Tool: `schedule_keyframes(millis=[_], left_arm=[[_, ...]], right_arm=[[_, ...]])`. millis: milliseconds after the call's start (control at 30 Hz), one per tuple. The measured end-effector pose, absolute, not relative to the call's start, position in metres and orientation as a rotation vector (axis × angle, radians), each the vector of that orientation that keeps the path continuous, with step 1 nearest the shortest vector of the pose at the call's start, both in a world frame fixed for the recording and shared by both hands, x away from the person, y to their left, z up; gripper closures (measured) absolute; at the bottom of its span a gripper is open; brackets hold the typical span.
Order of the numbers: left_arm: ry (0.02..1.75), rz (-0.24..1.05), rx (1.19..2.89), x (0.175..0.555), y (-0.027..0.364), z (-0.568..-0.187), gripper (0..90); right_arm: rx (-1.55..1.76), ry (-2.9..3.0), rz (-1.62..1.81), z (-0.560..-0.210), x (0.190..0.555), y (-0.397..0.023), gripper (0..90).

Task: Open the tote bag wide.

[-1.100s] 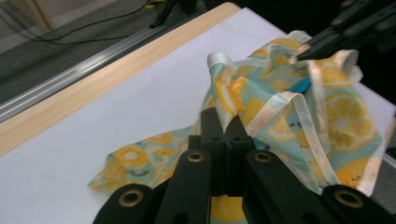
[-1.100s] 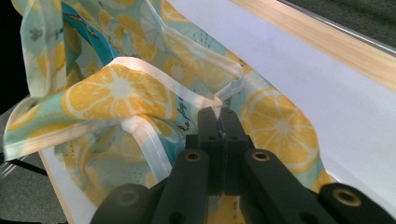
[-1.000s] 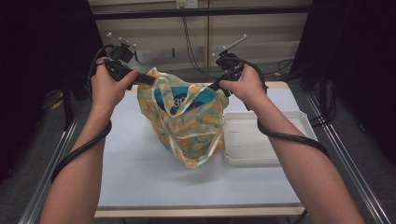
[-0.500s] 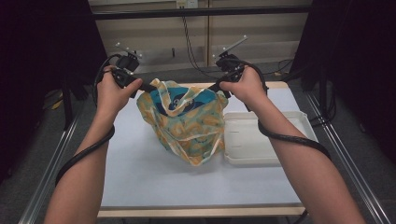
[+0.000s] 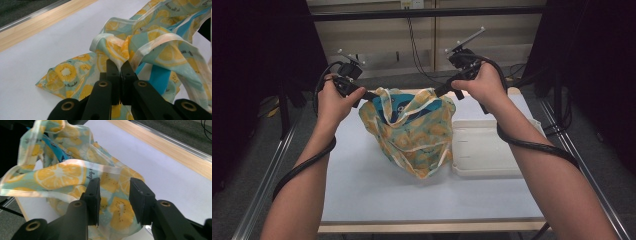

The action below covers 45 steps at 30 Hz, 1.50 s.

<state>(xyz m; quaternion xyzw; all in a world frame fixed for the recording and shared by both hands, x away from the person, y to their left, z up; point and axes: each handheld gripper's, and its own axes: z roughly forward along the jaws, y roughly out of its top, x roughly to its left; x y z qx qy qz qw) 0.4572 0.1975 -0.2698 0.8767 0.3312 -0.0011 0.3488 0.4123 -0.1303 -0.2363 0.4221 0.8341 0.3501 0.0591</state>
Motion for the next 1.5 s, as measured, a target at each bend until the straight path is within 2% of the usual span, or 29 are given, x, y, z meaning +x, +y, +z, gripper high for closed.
schedule_keyframes(millis=[67, 133, 367, 467, 567, 667, 700, 733, 800, 1000, 1233, 1500], left_arm=[[0.85, -0.004, 2.282, 0.458, 0.198, -0.271, 88.6], [0.85, -0.003, 2.283, 0.458, 0.198, -0.271, 88.7], [0.847, -0.004, 2.292, 0.458, 0.196, -0.27, 88.8], [0.851, -0.007, 2.285, 0.458, 0.197, -0.27, 89.1], [0.852, -0.003, 2.293, 0.458, 0.198, -0.27, 89.1], [0.863, -0.001, 2.271, 0.457, 0.198, -0.271, 89.1], [0.86, -0.006, 2.273, 0.457, 0.199, -0.271, 89.1], [0.855, -0.005, 2.278, 0.457, 0.2, -0.271, 89.1], [0.852, -0.01, 2.278, 0.457, 0.201, -0.271, 89.2], [0.869, -0.023, 2.251, 0.457, 0.205, -0.272, 89.6], [0.907, -0.013, 2.231, 0.456, 0.212, -0.275, 89.8], [0.91, -0.042, 2.25, 0.458, 0.22, -0.289, 90.0]], right_arm=[[1.257, 2.519, 1.057, -0.233, 0.411, -0.13, 55.1], [1.252, 2.535, 1.053, -0.23, 0.409, -0.129, 47.1], [1.172, 2.568, 1.07, -0.226, 0.405, -0.12, 42.5], [1.105, 2.609, 1.09, -0.228, 0.403, -0.108, 43.1], [1.102, 2.623, 1.075, -0.231, 0.404, -0.103, 46.8], [1.103, 2.645, 1.059, -0.239, 0.407, -0.093, 54.5], [1.118, 2.65, 1.019, -0.242, 0.41, -0.091, 64.6], [1.118, 2.65, 1.019, -0.242, 0.41, -0.091, 64.6], [1.159, 2.641, 1.033, -0.241, 0.413, -0.091, 75.2], [1.304, 2.586, 1.118, -0.221, 0.419, -0.098, 88.2], [1.327, 2.486, 1.209, -0.216, 0.428, -0.104, 88.1], [1.387, 2.461, 1.16, -0.243, 0.436, -0.113, 87.4]])
